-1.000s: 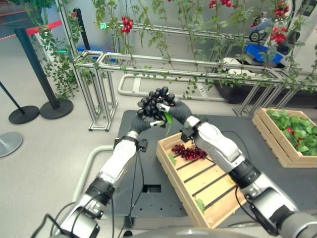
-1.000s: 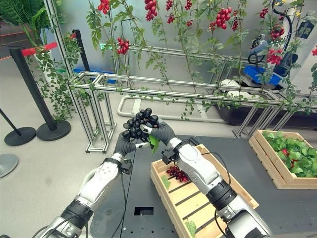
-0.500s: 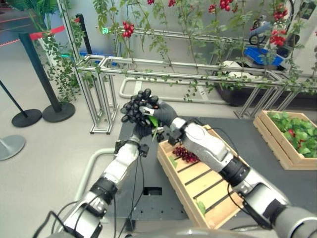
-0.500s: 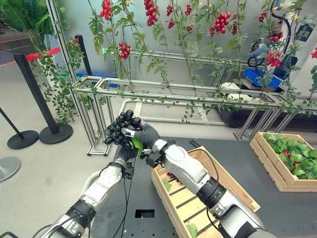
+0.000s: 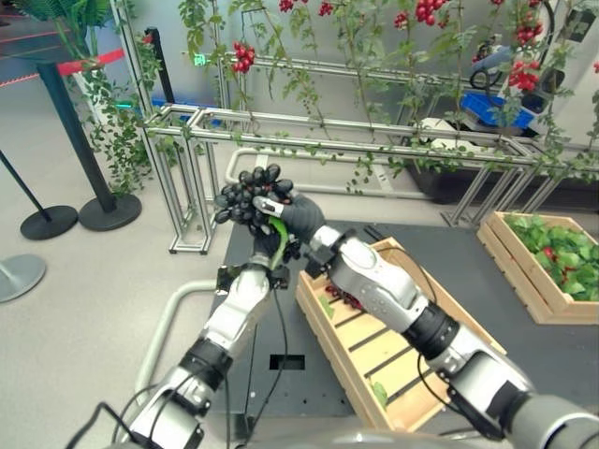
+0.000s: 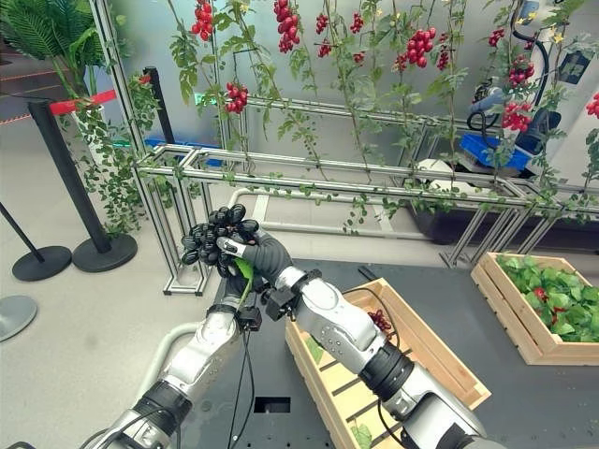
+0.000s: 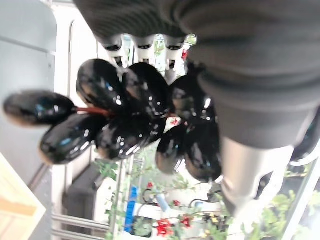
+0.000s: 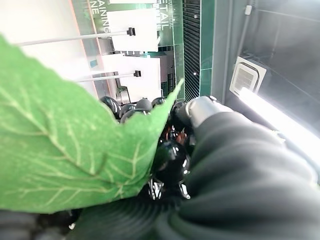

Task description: Pick up the fruits from the basket on one side to the basket on the other side

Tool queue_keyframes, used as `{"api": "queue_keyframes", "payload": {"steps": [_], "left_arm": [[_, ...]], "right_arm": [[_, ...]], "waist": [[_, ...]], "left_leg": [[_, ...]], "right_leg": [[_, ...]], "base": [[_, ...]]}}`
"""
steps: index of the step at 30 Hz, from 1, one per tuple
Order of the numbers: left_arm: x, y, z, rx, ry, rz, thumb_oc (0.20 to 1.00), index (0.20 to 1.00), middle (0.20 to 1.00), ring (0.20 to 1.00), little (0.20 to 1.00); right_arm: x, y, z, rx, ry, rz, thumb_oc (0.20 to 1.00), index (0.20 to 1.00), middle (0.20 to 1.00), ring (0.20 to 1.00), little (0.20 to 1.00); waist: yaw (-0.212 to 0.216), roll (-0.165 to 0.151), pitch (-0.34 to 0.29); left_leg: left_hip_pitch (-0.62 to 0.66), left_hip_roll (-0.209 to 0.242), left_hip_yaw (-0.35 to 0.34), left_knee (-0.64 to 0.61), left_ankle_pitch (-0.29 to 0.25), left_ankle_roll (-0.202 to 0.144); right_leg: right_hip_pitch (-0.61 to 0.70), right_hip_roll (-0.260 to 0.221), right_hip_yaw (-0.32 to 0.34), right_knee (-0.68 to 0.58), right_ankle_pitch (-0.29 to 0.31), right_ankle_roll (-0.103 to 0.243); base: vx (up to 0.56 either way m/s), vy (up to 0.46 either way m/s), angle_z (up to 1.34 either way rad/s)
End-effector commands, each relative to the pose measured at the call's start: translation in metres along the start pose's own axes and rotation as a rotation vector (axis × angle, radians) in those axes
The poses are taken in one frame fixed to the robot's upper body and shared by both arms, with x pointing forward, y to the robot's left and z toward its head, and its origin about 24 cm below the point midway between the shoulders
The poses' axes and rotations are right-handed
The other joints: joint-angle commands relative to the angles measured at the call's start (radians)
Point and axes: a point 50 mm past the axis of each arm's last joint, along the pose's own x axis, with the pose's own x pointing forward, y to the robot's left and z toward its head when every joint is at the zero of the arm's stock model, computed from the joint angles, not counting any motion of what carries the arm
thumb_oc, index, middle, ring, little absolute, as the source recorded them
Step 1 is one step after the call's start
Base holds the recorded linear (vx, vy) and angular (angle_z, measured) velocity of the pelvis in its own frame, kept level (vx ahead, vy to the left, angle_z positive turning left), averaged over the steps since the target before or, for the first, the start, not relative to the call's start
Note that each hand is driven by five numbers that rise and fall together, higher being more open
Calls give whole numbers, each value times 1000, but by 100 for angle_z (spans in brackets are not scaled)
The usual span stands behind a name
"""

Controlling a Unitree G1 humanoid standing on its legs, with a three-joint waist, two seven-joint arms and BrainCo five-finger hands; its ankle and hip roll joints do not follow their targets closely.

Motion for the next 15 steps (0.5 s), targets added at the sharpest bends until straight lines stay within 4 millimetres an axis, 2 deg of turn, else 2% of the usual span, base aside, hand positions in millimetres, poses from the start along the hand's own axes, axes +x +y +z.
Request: {"api": "queue_keyframes", "payload": {"steps": [1,9,15], "left_arm": [[12,-8,46,-111,-206,-51,1000,1000,1000,1000,1000],[4,0,46,-187,-205,-70,1000,1000,1000,1000,1000],[3,8,50,-99,-232,-51,1000,1000,1000,1000,1000]], "right_arm": [[6,16,38,54,-210,75,200,200,200,200,200],[-3,6,33,45,-187,51,200,200,200,200,200],[-6,1,26,42,-160,33,200,200,200,200,200]], "waist": [[6,-29,-5],[9,-25,-3],[11,-22,0]], "left_leg": [[19,-5,-15,134,-242,33],[20,-8,-13,133,-244,35],[22,-11,-14,135,-247,37]], "right_leg": [[-37,-40,7,109,-145,17],[-38,-43,7,108,-144,18],[-36,-44,5,111,-145,18]], "base": [[0,0,0],[0,0,0],[0,0,0]]}}
